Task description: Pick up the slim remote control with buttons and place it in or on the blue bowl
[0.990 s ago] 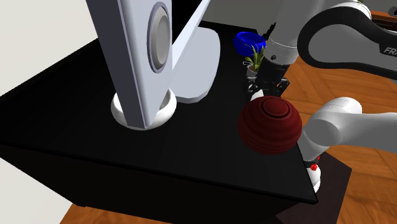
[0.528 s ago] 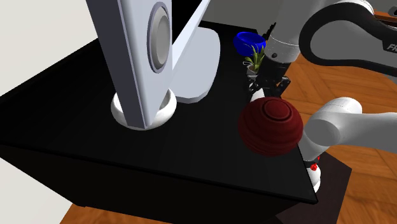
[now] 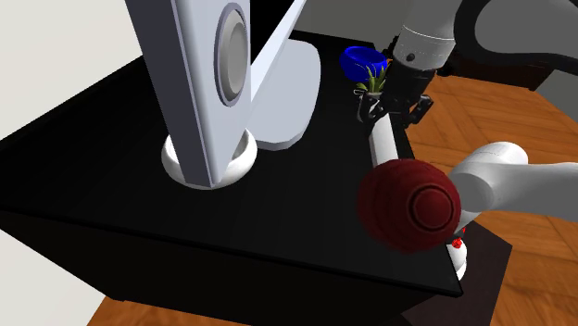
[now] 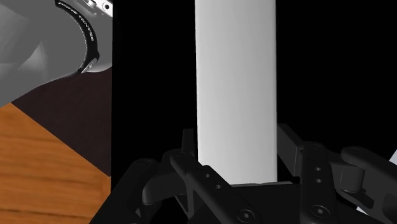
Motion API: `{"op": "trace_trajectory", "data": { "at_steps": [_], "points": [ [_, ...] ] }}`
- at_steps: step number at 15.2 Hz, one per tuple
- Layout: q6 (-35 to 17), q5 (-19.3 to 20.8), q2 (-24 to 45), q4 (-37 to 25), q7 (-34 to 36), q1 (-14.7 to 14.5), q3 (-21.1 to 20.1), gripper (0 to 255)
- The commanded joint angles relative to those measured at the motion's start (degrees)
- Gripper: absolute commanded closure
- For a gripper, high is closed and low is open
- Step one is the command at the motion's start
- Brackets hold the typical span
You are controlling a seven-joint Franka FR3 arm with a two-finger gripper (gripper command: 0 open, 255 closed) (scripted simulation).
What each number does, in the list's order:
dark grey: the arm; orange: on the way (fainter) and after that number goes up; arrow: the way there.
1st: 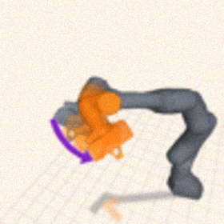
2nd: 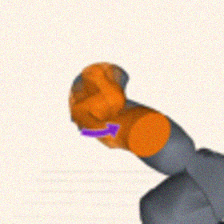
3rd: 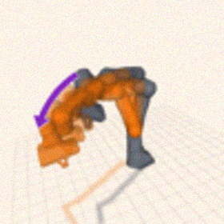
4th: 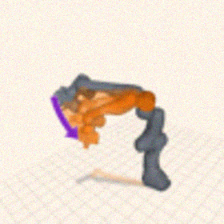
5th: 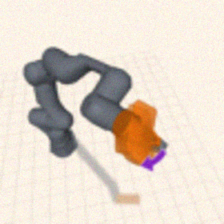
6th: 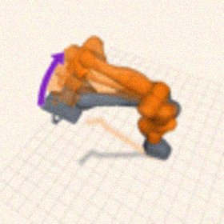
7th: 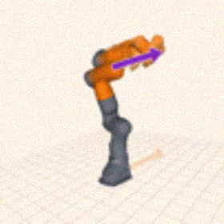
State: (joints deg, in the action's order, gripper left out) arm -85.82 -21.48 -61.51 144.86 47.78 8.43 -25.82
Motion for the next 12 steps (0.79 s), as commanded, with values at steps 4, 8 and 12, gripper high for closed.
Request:
{"op": "trace_trajectory", "data": {
  "at_steps": [4, 8, 12],
  "points": [
    [3.07, 1.33, 1.40, -4.44, 0.13, 0.70, 1.30, 255],
    [5.42, 2.20, 2.65, -8.04, 0.32, 1.19, 2.14, 255],
    [7.76, 2.99, 4.05, -11.75, 0.54, 1.65, 2.88, 255]
  ]
}}
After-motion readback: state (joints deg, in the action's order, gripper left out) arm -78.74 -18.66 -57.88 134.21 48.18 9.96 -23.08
